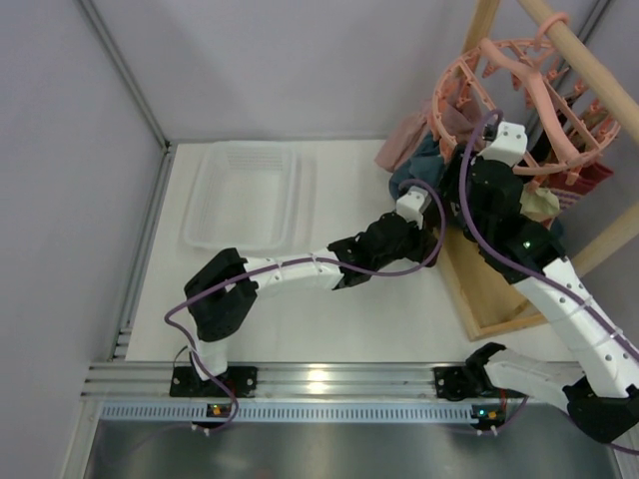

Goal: Remove the socks clipped to the hanger

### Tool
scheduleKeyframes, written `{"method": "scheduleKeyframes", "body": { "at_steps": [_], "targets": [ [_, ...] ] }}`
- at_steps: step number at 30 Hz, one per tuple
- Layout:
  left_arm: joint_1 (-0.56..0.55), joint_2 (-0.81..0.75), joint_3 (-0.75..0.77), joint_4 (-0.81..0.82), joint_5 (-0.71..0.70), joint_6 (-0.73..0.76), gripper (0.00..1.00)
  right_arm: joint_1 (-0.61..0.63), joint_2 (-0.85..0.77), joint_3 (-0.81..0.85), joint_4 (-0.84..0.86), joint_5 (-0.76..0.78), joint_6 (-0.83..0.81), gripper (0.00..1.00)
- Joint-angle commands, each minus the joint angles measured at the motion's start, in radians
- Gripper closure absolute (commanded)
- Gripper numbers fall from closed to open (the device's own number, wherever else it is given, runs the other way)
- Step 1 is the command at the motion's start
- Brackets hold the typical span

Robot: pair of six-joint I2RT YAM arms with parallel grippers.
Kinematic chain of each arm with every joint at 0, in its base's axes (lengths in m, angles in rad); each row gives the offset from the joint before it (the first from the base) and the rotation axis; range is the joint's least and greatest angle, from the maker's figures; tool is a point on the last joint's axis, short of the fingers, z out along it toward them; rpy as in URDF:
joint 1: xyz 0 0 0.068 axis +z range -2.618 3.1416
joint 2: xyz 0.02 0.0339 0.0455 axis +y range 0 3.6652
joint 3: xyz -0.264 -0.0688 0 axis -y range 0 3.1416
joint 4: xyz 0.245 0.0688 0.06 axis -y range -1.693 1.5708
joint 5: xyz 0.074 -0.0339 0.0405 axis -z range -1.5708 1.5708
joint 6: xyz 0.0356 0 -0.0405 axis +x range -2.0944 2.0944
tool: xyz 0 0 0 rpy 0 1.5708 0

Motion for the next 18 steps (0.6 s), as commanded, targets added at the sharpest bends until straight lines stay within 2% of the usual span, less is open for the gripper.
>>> {"method": "scheduleKeyframes", "body": {
  "at_steps": [1, 14, 17, 18],
  "targets": [
    [-0.003, -0.065, -0.014, 0.043, 0.011, -0.011, 1.00, 0.023, 0.006, 0.024, 0.077, 0.146, -0.037, 0.45],
    [-0.003, -0.084, -0.036, 0.043, 0.011, -0.007, 1.00, 0.009, 0.027, -0.006, 0.137, 0.163, -0.046, 0.49],
    [-0.003, -0.084, -0.036, 0.043, 0.011, -0.007, 1.00, 0.006, 0.042, -0.006, 0.149, 0.150, -0.051, 0.53],
    [-0.003, -0.084, -0.036, 0.043, 0.010, -0.006, 1.00, 0.006, 0.047, -0.004, 0.154, 0.149, -0.051, 0.59]
  ]
}}
